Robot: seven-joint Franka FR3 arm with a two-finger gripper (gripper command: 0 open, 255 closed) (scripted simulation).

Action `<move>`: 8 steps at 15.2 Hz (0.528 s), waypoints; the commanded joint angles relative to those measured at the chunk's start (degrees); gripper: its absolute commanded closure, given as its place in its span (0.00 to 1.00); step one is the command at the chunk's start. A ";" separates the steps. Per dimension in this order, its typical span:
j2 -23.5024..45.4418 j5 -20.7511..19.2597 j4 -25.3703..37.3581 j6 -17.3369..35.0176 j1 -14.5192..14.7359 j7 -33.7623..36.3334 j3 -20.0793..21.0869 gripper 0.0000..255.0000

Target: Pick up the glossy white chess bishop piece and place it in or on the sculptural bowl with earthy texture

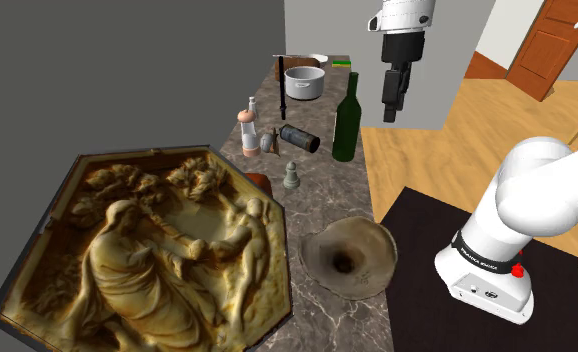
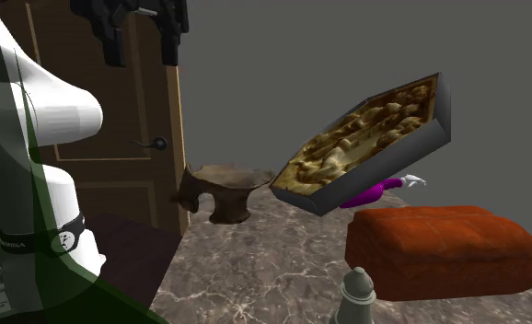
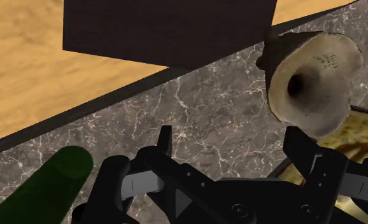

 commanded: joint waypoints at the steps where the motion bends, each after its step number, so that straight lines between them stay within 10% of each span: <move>1: 0.00 0.00 0.00 0.00 0.00 0.00 0.00 0.00; 8: 11.82 3.24 -0.59 13.27 -0.90 5.55 2.16 0.00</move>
